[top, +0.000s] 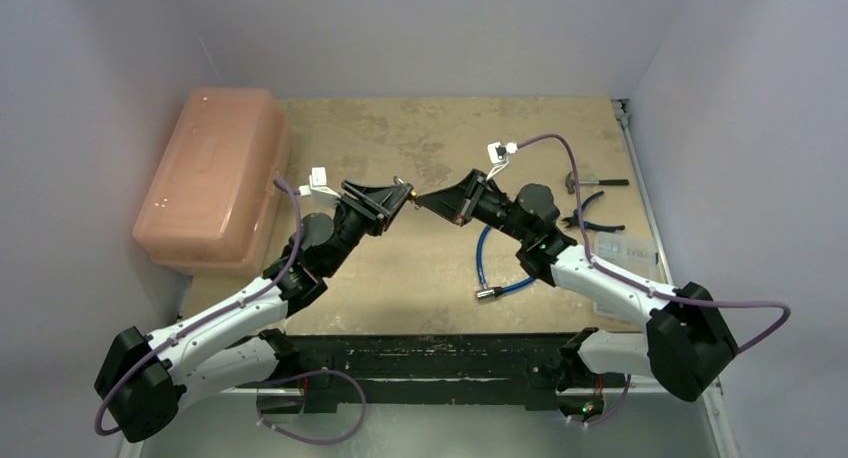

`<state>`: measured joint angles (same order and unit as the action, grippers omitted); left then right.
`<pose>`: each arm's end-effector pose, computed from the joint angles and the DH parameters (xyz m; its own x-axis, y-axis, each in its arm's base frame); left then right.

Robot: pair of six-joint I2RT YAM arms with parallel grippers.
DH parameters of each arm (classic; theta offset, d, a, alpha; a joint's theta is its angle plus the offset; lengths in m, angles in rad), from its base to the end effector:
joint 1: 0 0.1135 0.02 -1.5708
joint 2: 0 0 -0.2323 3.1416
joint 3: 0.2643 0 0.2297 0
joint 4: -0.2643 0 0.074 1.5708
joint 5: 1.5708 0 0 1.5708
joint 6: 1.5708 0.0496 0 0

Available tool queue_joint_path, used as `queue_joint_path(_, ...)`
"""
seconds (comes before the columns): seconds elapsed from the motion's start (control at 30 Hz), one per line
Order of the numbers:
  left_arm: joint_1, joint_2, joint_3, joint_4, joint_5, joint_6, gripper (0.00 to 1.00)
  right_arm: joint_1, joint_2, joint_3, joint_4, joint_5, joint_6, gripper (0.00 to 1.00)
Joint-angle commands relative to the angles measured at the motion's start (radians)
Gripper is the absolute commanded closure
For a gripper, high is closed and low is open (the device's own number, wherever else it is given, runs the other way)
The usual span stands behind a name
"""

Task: Unlock with the key

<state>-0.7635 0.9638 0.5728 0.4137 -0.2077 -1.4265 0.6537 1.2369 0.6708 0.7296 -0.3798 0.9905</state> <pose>0.1789 -0.1571 0.2781 -0.5198 -0.8429 -0.1391 0.0921 0.1066 -0.9900 0.2124 0.1859 0.2842 -0.6443 0.4848 -0.5914 -0.5769 0.1995 0.7921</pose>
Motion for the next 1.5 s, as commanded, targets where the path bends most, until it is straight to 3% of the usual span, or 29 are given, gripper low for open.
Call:
queue_joint_path(0.0, -0.075, -0.058, -0.032, 0.246, 0.166, 0.012, 1.0, 0.005, 0.042, 0.062, -0.156, -0.008, 0.058, 1.0)
queue_joint_path(0.3, -0.08, -0.09, -0.07, 0.344, 0.139, 0.027, 1.0, 0.004, 0.08, 0.046, -0.132, -0.016, 0.205, 1.0)
queue_joint_path(0.5, -0.079, -0.097, -0.059, 0.268, 0.123, 0.029, 1.0, 0.004, 0.068, 0.055, -0.102, -0.042, 0.161, 1.0)
queue_joint_path(0.57, -0.08, -0.097, -0.043, 0.175, 0.105, 0.024, 1.0, 0.002, 0.054, 0.065, -0.107, -0.058, 0.109, 1.0)
queue_joint_path(0.67, -0.08, -0.105, -0.009, 0.009, 0.053, 0.016, 1.0, 0.003, 0.023, 0.097, -0.184, -0.074, -0.013, 0.85)
queue_joint_path(0.97, -0.08, -0.116, 0.008, -0.154, -0.053, -0.051, 1.0, 0.003, -0.155, 0.204, -0.55, -0.098, -0.458, 0.43)
queue_joint_path(1.1, -0.08, -0.098, 0.001, -0.122, -0.051, -0.077, 1.0, 0.005, -0.188, 0.241, -0.677, -0.087, -0.591, 0.36)
queue_joint_path(1.27, -0.079, -0.074, 0.01, -0.112, -0.041, -0.096, 1.0, 0.018, -0.186, 0.253, -0.701, -0.113, -0.638, 0.32)
queue_joint_path(1.47, -0.079, -0.061, 0.014, -0.127, -0.05, -0.145, 1.0, 0.069, -0.178, 0.242, -0.699, 0.031, -0.678, 0.26)
